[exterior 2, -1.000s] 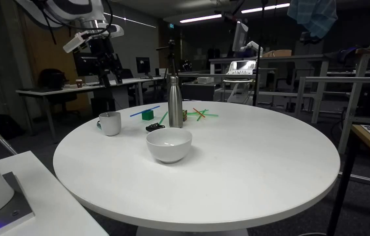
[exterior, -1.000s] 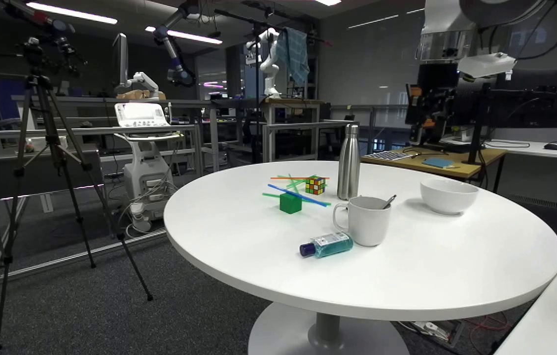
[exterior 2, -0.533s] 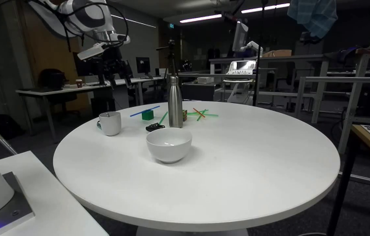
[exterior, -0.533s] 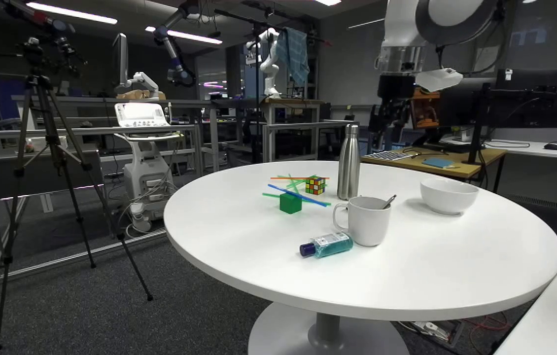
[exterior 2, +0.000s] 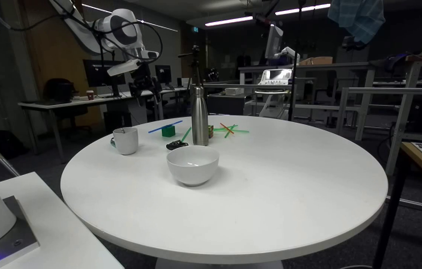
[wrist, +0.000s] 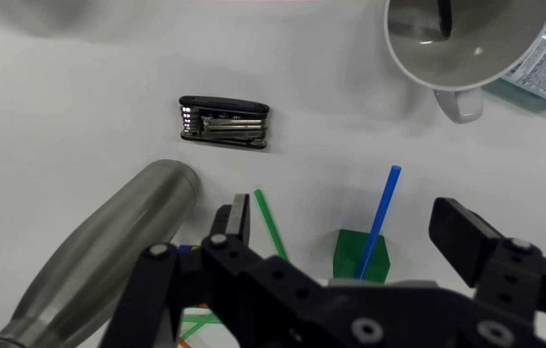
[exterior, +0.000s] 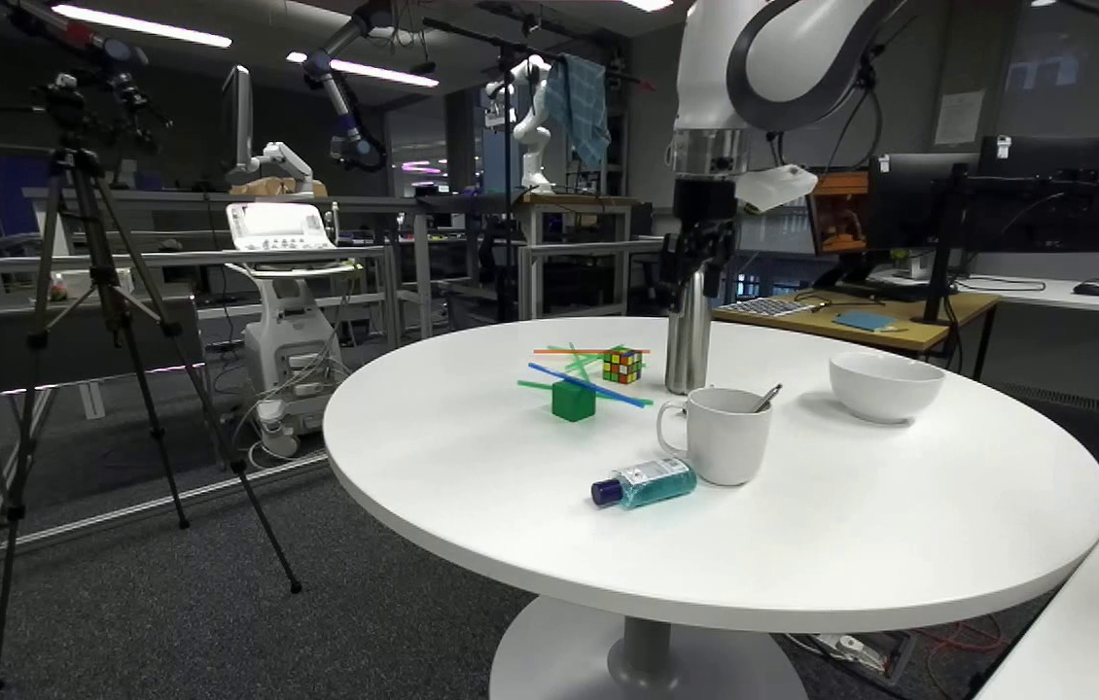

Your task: Put the blue straw in the mug cup

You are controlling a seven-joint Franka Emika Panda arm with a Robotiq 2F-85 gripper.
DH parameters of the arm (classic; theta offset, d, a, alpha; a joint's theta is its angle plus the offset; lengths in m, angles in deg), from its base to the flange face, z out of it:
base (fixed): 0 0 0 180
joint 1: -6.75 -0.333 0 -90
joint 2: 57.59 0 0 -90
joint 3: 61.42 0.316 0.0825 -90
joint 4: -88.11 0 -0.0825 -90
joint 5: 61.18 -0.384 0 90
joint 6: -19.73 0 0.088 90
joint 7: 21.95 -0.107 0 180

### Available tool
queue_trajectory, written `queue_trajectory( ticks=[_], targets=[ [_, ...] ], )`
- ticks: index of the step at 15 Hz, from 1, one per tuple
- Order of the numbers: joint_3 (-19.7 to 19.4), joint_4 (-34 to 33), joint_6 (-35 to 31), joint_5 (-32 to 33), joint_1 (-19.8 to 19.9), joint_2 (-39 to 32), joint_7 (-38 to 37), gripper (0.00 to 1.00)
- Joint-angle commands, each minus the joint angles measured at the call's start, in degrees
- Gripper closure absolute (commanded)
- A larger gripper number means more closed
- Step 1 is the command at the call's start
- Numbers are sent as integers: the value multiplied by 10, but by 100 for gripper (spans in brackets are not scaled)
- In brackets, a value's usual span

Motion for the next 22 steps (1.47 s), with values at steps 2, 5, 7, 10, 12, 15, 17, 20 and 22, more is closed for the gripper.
queue_trajectory(
  ticks=[2, 5, 7, 10, 12, 15, 17, 20, 22],
  targets=[
    [-28, -99, 19, 35, -29, -95, -12, 0],
    [-42, -144, 24, 32, -43, -137, -7, 0],
    [-51, -170, 27, 28, -51, -161, -4, 0],
    [-60, -211, 38, 23, -64, -196, -4, 0],
    [-62, -233, 47, 17, -71, -214, -3, 0],
    [-60, -260, 71, 8, -82, -234, -3, 0],
    [-59, -272, 88, 5, -90, -241, -7, 0],
    [-61, -277, 100, 7, -99, -247, -14, 0],
    [-62, -273, 101, 4, -99, -247, -17, 0]
  ],
)
